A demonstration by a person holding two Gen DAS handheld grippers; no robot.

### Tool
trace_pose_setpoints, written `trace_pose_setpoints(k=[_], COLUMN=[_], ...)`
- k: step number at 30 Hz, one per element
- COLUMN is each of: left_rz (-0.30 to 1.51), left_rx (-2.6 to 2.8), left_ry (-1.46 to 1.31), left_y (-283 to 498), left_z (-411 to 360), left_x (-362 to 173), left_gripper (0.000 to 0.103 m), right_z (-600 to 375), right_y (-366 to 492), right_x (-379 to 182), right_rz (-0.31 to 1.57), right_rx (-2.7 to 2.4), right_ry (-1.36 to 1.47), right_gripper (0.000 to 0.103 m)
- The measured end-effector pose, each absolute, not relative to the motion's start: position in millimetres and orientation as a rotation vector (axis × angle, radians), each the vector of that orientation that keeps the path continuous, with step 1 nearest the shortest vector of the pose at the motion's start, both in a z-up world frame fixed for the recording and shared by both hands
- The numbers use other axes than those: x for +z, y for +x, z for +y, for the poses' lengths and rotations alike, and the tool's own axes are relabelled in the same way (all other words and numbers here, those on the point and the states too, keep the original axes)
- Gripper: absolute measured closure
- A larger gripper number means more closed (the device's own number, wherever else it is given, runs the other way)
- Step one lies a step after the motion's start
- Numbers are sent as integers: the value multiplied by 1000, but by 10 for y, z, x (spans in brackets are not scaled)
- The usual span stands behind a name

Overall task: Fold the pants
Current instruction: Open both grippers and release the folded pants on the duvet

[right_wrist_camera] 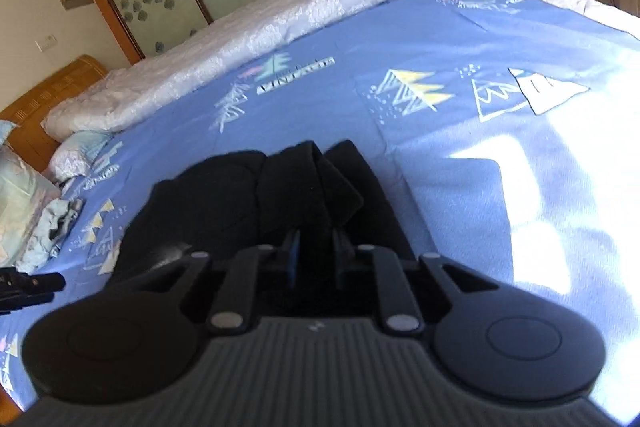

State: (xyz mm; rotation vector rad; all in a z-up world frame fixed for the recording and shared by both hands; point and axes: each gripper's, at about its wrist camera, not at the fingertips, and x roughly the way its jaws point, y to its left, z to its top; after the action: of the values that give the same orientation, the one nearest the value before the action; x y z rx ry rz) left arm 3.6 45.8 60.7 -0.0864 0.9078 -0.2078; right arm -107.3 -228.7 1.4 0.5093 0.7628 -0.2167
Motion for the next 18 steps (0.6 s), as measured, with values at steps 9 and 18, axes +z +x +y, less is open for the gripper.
trace_pose_setpoints(k=[9,18], left_rz=[904,911], left_rx=[-178,-189], left_ry=[-58,-61], left_y=[13,-24], left_z=[480,479], left_x=[603,597], left_gripper=[54,53], right_z=[-2422,-2395], right_y=[-1091,-1119], right_x=[-91,-63], right_rz=[772,774], right_rx=[-207,-206], right_ry=[573,570], right_gripper=[82,81])
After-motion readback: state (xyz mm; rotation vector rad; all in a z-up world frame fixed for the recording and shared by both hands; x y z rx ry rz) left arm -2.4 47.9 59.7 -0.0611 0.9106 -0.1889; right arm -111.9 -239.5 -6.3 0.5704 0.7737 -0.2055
